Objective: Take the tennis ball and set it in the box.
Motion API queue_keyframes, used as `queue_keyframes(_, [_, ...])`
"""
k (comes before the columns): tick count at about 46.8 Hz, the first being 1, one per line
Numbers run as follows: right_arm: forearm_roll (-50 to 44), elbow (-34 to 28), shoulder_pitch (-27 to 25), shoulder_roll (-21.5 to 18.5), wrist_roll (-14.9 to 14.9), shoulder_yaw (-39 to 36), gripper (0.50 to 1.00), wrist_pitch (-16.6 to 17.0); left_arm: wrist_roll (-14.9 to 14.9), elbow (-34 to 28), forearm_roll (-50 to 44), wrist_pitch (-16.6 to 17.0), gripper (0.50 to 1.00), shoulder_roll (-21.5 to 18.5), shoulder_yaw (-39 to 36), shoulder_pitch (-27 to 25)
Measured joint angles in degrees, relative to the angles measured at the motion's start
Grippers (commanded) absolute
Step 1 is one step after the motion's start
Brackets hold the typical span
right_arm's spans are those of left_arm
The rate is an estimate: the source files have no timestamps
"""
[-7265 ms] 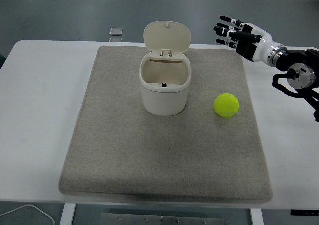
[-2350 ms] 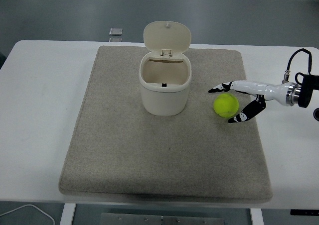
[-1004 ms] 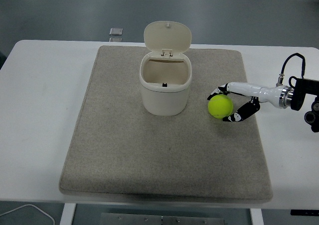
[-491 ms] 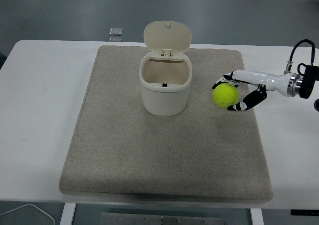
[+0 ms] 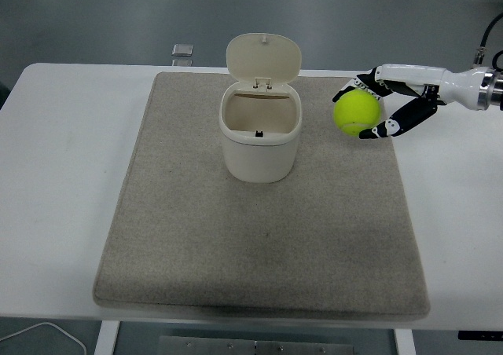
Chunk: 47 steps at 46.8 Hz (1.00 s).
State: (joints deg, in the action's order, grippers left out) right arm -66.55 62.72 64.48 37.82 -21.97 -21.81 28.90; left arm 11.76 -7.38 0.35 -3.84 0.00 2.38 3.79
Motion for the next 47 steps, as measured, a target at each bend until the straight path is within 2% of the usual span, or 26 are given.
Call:
queue_keyframes(15, [0.27, 0.67, 3.94, -4.21, 0.22, 0.0, 0.5, 0.08, 0.0, 0.0, 0.0, 0.05, 0.992, 0.0, 0.0, 0.0])
queue_keyframes(30, [1.25, 1.24, 5.54, -8.57, 0.3, 0.0, 0.5, -0.18, 0.0, 0.0, 0.0, 0.01, 0.992, 0.0, 0.0, -0.01])
queue_keyframes(37, [1.2, 1.28, 5.66, -10.37, 0.72, 0.0, 0.5, -1.89, -0.01, 0.0, 0.0, 0.01, 0.992, 0.0, 0.0, -0.03])
queue_keyframes(47, [0.54, 1.13, 5.74, -13.6, 4.34, 0.06, 0.5, -5.64, -0.02, 0.0, 0.0, 0.0, 0.992, 0.0, 0.0, -0.01])
